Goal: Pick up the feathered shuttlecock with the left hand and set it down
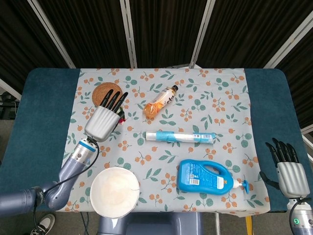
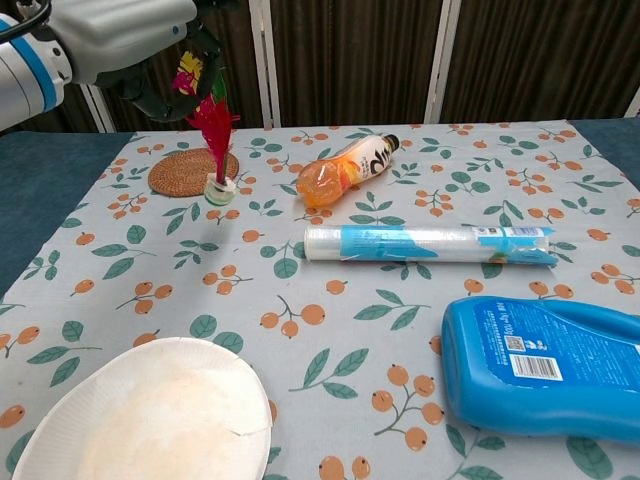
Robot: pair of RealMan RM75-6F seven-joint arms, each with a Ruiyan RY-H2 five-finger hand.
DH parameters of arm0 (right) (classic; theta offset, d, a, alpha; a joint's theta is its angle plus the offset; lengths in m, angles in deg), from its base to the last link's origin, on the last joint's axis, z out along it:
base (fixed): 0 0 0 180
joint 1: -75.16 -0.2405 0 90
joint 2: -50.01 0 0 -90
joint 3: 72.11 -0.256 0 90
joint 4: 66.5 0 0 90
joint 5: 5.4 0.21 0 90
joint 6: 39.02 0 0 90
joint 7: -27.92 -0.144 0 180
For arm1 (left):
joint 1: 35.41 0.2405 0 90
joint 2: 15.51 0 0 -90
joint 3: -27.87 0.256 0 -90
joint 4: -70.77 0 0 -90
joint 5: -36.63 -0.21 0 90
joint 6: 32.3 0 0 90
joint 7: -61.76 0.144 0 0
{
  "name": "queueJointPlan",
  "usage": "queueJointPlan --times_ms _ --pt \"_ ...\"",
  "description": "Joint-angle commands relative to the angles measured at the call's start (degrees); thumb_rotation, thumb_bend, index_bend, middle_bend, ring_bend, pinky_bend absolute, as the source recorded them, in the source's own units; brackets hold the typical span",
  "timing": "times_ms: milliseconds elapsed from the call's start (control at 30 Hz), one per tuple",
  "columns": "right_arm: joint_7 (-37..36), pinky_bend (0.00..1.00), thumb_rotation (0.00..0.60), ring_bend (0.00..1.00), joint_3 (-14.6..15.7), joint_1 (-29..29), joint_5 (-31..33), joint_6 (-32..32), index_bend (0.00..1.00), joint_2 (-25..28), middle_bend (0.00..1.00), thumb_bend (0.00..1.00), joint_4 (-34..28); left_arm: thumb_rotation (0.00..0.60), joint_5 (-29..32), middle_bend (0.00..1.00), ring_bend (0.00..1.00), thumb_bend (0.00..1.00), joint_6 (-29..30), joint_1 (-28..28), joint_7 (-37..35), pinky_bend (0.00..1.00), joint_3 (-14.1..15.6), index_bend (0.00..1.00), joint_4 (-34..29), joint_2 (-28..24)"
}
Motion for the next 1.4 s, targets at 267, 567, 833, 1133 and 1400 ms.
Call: queueJointPlan --times_ms 267,567,833,1133,1400 --pt "0.04 0.01 0.6 0.0 0.03 0.05 -0.03 -0.04 0.1 0.05 0.0 0.15 -0.1 0.6 -0.63 0.01 0.0 0.48 0.18 1.0 -0.87 0.0 1.74 0.65 1.28 0.71" --pt "0.16 0.01 0.6 0.0 0.01 0.05 -0.04 -0.07 0.1 -0.02 0.0 0.15 -0.03 0.6 -0.88 0.01 0.0 0.48 0.15 1.31 -1.43 0.0 2.14 0.65 2.05 1.38" --pt "0.13 0.01 0.6 0.0 0.04 0.07 -0.12 -0.08 0.1 0.01 0.0 0.15 -0.08 0.6 -1.27 0.01 0.0 0.48 0.16 1.94 -1.5 0.0 2.91 0.65 2.31 1.05" --pt "0.3 0.01 0.6 0.0 0.03 0.07 -0.08 -0.07 0.1 -0.05 0.0 0.15 -0.09 0.6 -1.31 0.01 0.0 0.48 -0.18 2.45 -1.94 0.0 3.38 0.65 2.7 0.84" --pt "0.31 0.01 0.6 0.0 0.02 0.08 -0.12 -0.11 0.1 -0.06 0.0 0.15 -0.06 0.6 -1.57 0.01 0.0 0.48 -0.3 2.61 -2.12 0.0 3.44 0.65 2.76 1.08"
